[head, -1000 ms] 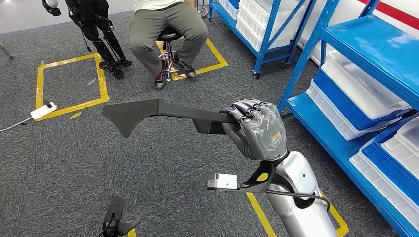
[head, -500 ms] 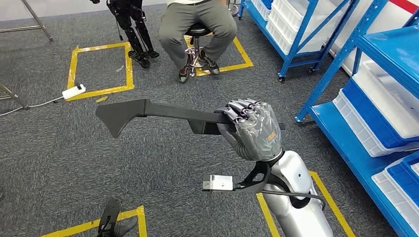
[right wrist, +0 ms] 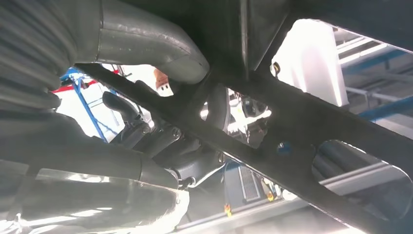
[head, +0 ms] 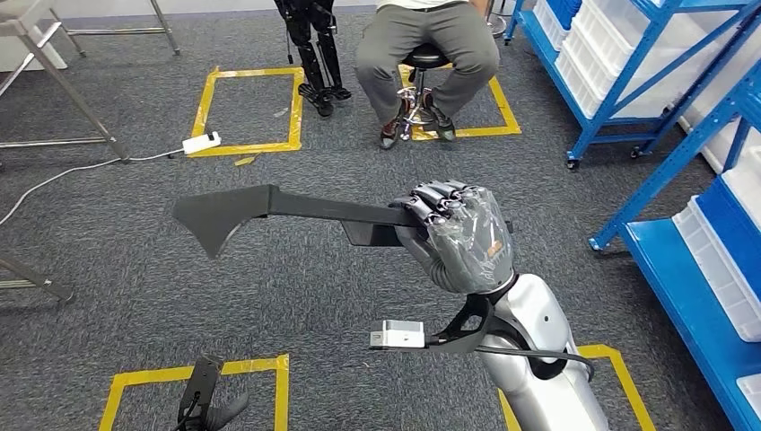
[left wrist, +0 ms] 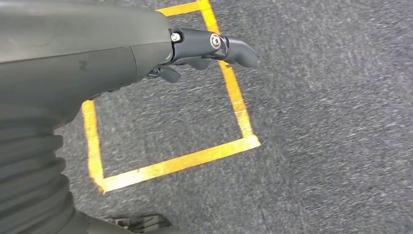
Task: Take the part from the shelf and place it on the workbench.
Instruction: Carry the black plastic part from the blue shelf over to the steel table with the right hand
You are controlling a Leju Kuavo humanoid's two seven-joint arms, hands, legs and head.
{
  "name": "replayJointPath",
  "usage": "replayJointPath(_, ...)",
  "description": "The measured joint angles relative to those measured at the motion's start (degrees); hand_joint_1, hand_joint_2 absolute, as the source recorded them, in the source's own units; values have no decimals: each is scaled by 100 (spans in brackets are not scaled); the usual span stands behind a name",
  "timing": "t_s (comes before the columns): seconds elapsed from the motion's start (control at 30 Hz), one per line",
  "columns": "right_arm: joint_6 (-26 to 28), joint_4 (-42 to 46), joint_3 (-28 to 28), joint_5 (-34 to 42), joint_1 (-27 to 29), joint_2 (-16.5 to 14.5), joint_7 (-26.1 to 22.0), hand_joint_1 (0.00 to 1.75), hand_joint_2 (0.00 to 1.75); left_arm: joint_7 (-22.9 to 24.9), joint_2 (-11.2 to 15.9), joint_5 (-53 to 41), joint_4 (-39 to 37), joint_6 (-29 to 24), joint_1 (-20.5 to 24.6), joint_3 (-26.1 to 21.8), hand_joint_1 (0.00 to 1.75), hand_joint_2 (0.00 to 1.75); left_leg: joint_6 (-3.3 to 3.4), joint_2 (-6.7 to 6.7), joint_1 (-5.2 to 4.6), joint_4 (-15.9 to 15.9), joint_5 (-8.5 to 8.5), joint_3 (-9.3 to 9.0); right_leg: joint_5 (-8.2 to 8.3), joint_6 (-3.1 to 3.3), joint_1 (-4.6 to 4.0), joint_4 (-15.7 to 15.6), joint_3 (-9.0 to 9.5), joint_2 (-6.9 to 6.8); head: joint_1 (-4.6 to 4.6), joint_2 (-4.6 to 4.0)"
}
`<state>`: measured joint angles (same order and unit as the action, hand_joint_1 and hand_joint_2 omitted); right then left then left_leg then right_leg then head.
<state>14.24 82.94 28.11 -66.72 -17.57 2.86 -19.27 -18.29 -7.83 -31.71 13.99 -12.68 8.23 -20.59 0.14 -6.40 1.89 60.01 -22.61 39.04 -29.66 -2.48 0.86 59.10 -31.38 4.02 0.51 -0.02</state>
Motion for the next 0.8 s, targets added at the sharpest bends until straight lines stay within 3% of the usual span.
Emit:
replayJointPath(0.03, -1, 0, 1, 8, -5, 8, -2, 166, 175, 8, -2, -14, -3, 0, -15, -2, 0, 175, -46, -42, 12, -25, 33, 18, 26, 39, -17, -9, 2, -53, -1, 1)
replayJointPath(0.1, -1, 1, 2, 39, -19, 17, -8, 166, 175, 20, -4, -38, -9, -1, -40, -3, 0, 175, -92, 126, 4, 49, -28, 84, 87, 140, 8, -49, 14, -173, -35, 0)
replayJointPath(0.17, 0, 1, -1, 68, -25, 28, -12, 166, 175, 23, -4, -60, -11, -2, -37, -4, 0, 175, -92, 449, -24, 553, -359, 305, 132, 243, 24, -91, 14, -319, -80, 0)
replayJointPath(0.2, 0, 1, 0, 75, -22, 36, -13, 166, 175, 23, -5, -68, -11, -2, -33, -3, 0, 175, -92, 536, -31, 936, -562, 462, 141, 281, -5, -99, 3, -393, -92, 0)
replayJointPath(0.27, -1, 1, 4, 84, -14, 51, -13, 166, 175, 27, -8, -91, -11, -3, -34, -2, 0, 175, -96, 584, -32, 1519, -780, 681, 145, 304, -51, -102, -14, -546, -92, -1)
replayJointPath(0.3, -1, 1, 7, 87, -10, 55, -13, 166, 175, 34, -8, -104, -11, -3, -35, -3, 0, 175, -94, 603, -31, 1528, -735, 652, 140, 309, -63, -101, -15, -615, -94, -1)
replayJointPath(0.33, -1, 1, 9, 90, -8, 59, -13, 166, 175, 42, -7, -114, -11, -4, -34, -5, 0, 175, -86, 642, -32, 1316, -600, 515, 133, 316, -71, -99, -10, -678, -94, -1)
replayJointPath(0.4, -1, 1, 13, 92, -8, 65, -13, 166, 175, 55, -3, -127, -10, -5, -30, -7, 0, 175, -46, 861, -68, 574, -295, 85, 106, 318, -103, -94, 6, -789, -96, -1)
replayJointPath(0.47, -1, 1, 16, 92, -5, 78, -13, 166, 175, 56, -1, -131, -9, -6, -22, -8, 0, 175, 13, 1040, -127, 91, -203, -162, 82, 294, -159, -78, 0, -886, -92, 0)
replayJointPath(0.5, -1, 1, 17, 93, -3, 87, -13, 166, 175, 56, -1, -131, -10, -7, -20, -9, 0, 175, 36, 1045, -160, 40, -226, -173, 78, 281, -182, -78, -10, -942, -87, 1)
replayJointPath(0.57, -1, 3, 21, 93, -5, 99, -13, 166, 175, 53, -2, -131, -11, -5, -24, -14, 0, 175, 101, 916, -153, -27, -202, -167, 53, 252, -195, -70, -20, -1017, -85, 2)
replayJointPath(0.63, -1, 6, 19, 97, -11, 116, -10, 166, 175, 38, -8, -132, -8, -2, -14, -22, 0, 175, 183, 793, -122, -90, -150, -181, -90, 228, -166, 140, -113, -808, -78, 1)
replayJointPath(0.7, -4, 0, 13, 100, -1, 155, -4, 166, 175, 22, -18, -134, -5, 7, 4, -28, 0, 175, 236, 670, -99, -115, -113, -175, -378, 237, -102, 777, -413, -510, -57, 0)
replayJointPath(0.77, -9, -23, 7, 101, 25, 212, 0, 166, 175, 18, -28, -137, -6, 14, 8, -29, 0, 175, 246, 531, -87, -115, -96, -160, -579, 208, -48, 1447, -742, -429, -38, 1)
replayJointPath(0.8, -9, -39, 2, 103, 36, 239, -5, 166, 175, 19, -31, -138, -7, 14, 7, -30, 0, 175, 239, 459, -81, -114, -89, -157, -561, 160, -19, 1537, -792, -423, -32, 0)
